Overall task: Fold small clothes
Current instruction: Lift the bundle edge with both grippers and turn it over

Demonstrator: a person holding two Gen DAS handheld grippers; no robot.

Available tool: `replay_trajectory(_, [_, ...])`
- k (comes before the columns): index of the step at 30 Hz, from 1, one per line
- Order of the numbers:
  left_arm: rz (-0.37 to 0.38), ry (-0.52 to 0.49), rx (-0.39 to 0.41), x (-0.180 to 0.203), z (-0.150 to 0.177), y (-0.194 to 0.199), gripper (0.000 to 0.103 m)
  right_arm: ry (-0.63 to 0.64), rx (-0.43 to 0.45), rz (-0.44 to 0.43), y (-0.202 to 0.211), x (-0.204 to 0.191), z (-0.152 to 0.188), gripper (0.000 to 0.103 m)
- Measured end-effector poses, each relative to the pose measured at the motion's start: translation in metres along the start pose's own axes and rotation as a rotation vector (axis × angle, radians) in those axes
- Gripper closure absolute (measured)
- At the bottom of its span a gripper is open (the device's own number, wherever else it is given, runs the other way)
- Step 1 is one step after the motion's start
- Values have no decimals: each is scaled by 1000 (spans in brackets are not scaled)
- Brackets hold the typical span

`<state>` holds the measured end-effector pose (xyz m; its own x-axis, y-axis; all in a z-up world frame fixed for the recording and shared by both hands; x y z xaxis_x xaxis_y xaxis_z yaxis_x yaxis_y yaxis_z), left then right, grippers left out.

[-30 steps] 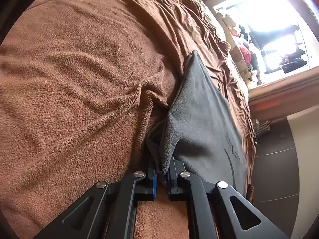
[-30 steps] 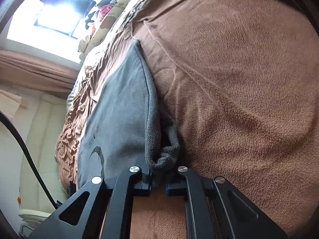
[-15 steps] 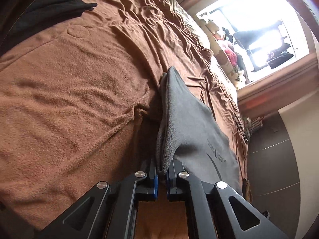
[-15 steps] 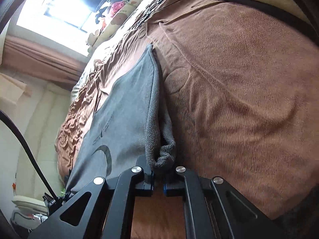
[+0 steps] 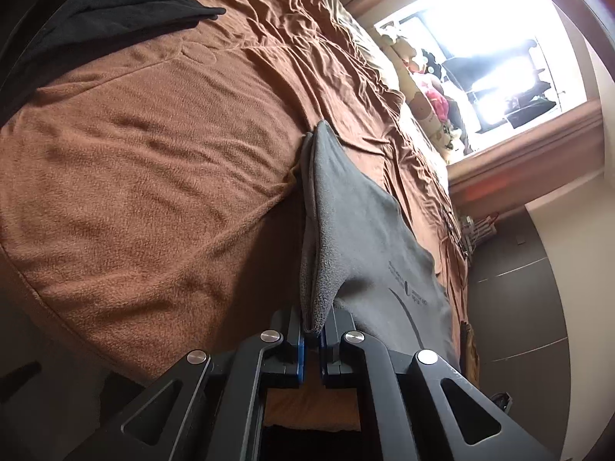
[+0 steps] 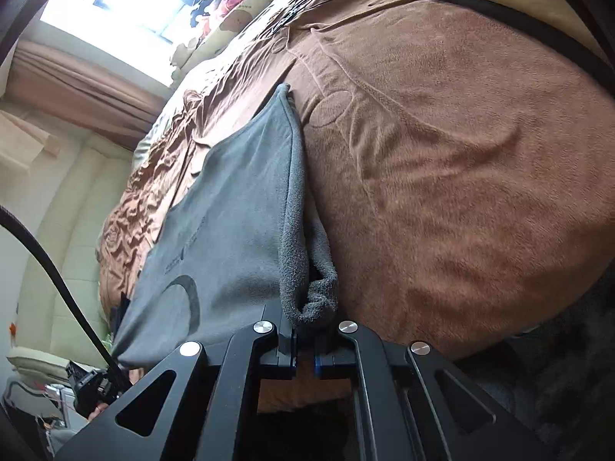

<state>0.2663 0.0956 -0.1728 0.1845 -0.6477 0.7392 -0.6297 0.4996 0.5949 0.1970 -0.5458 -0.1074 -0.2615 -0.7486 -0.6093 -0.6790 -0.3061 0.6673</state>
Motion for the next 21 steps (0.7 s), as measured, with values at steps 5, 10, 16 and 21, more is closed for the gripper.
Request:
replay_trajectory(5, [-46,45,-85,-25,17,-22,95,14,-50,109,-9,7,7,88])
replay_trajectory(10, [-17,83,-74,-35,23,-25,55,73,18,174,13,-2,-5,53])
replay_trajectory(16, [46,145,-71,-38,24,-30,54,190,47,146,20,-55,-9,53])
replay_trajectory(21, [89,236,-79,-43,31,-32,59,321,2,108,-4,-103,7,53])
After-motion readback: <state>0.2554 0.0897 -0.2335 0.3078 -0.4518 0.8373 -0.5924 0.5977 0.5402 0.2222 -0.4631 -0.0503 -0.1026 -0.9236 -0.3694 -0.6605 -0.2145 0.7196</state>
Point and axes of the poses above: each gripper's, at about its wrist camera, not at the fingertips, and y roughly against the way its jaws point, x to its right, z to its underside, the point moved 9 cm from there along -y, roughly the way its jaws point, and after that the axes turned 2 degrees about z, right-handed, at the moved point
